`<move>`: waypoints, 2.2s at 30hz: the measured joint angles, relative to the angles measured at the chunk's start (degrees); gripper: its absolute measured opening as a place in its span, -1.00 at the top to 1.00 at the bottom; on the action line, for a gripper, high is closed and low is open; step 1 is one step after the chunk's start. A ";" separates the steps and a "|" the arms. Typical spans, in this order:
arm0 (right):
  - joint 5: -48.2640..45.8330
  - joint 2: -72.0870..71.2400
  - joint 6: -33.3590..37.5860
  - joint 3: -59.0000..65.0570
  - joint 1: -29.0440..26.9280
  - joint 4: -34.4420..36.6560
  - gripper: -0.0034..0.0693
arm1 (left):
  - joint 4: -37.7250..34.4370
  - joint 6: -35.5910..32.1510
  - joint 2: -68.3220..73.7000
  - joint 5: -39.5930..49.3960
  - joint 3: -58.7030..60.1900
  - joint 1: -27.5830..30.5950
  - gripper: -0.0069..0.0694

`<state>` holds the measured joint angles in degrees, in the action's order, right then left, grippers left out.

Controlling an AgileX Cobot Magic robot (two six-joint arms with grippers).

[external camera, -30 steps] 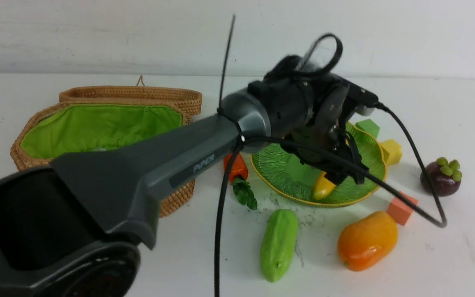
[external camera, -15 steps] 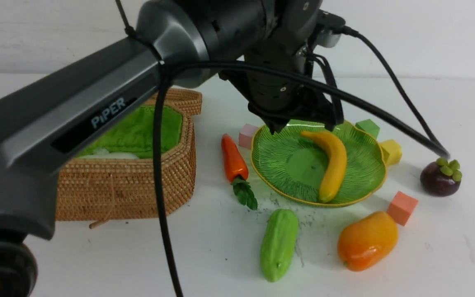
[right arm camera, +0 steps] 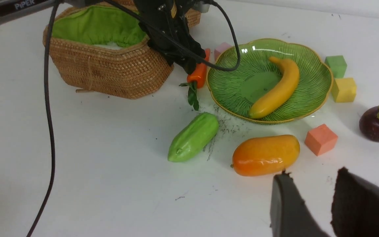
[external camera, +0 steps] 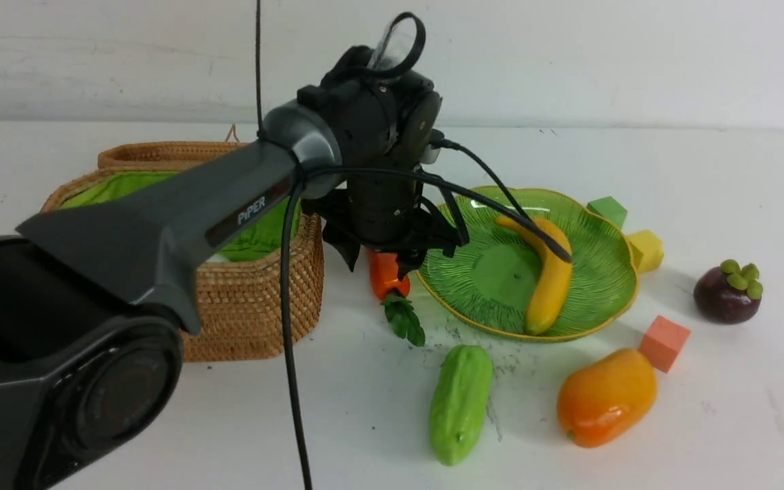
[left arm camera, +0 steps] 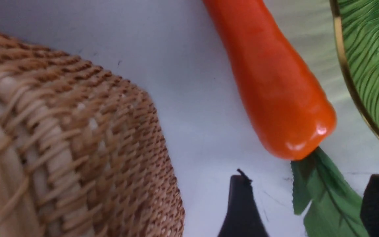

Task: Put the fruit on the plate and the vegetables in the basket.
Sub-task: Use the left arm to grab a carrot and put it into the left basket

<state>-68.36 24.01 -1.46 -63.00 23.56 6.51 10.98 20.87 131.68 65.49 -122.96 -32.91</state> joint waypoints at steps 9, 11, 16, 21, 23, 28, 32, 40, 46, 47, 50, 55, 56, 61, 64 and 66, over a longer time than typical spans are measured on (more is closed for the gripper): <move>-0.14 0.00 0.00 0.00 0.00 0.00 0.29 | 1.90 0.13 1.74 -6.26 0.00 0.00 -0.47; -0.34 0.00 0.00 0.00 0.00 0.00 0.29 | 2.87 0.14 2.17 -6.57 0.00 0.00 -0.47; -0.77 0.00 0.00 0.00 0.00 0.00 0.29 | 3.63 0.14 3.26 -7.02 0.00 0.00 -0.47; -1.17 0.00 0.00 0.00 0.00 0.00 0.29 | 4.01 0.14 4.03 -7.41 0.00 0.00 -0.47; -1.17 0.00 0.00 0.00 0.00 0.00 0.29 | 4.37 0.14 4.59 -7.46 0.00 0.00 -0.47; -1.19 0.00 0.00 0.00 0.00 0.00 0.29 | 4.43 0.14 5.27 -7.31 0.00 0.45 -0.47; -1.19 0.00 0.00 0.00 0.00 0.00 0.28 | 4.36 0.14 5.27 -7.26 0.00 1.04 -0.47; -1.09 0.00 0.00 0.00 0.00 -0.05 0.27 | 3.76 0.14 5.27 -8.12 0.00 1.70 -0.47; -0.72 0.00 0.00 0.00 0.00 -0.15 0.26 | 3.76 0.14 6.39 -9.49 0.00 1.70 -0.46; -0.72 0.00 0.00 0.00 0.00 -0.15 0.26 | 3.76 0.14 6.76 -9.61 0.00 1.70 -0.46; -0.72 0.00 0.00 0.00 0.00 -0.09 0.26 | 3.80 0.14 7.49 -9.89 0.00 1.70 -0.45; -0.72 0.00 0.00 0.00 0.00 -0.18 0.26 | 3.73 0.14 7.71 -10.00 -0.07 1.70 -0.26; -0.72 0.00 0.00 0.00 0.00 -0.18 0.26 | 3.73 0.14 7.71 -9.80 -0.20 1.70 -0.22; -0.72 0.00 0.00 0.00 0.00 -0.18 0.26 | 3.67 0.14 7.94 -6.91 -2.06 1.70 -0.22; -0.61 0.00 0.00 0.00 0.00 -0.18 0.26 | 3.36 0.14 7.74 -3.94 -4.78 1.70 -0.22; -0.58 0.00 0.00 0.00 0.00 -0.18 0.26 | 2.97 0.14 6.98 -2.42 -6.51 1.70 -0.22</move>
<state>-68.94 24.01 -1.46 -63.00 23.56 6.33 13.95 21.01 138.66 63.07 -129.47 -31.22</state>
